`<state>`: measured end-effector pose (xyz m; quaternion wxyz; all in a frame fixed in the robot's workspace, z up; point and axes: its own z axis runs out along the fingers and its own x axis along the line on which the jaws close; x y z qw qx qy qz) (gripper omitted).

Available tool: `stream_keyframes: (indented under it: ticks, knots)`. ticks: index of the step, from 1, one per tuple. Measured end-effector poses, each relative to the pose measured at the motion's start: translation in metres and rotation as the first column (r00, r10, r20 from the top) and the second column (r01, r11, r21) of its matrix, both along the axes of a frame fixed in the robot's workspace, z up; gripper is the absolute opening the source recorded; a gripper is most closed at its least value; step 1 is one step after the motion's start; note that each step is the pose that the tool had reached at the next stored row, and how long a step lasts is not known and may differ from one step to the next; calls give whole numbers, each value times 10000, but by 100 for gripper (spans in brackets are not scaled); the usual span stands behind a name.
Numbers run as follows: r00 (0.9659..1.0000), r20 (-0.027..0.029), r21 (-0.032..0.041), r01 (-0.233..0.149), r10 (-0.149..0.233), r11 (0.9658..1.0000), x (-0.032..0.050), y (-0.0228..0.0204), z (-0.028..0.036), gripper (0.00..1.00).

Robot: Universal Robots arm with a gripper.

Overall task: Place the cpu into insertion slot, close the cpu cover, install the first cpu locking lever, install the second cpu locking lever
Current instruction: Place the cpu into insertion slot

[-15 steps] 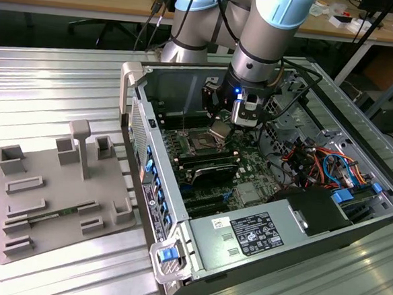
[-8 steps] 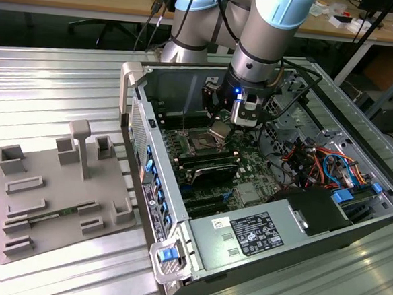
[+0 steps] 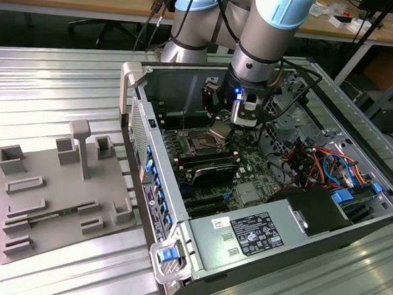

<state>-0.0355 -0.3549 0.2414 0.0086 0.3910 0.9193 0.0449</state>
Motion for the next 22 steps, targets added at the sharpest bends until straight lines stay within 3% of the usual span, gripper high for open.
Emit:
stream_keyframes:
  ticks: [22]
  knots:
    - [9999,0,0,159,-159,9999,0,0,-3,55]
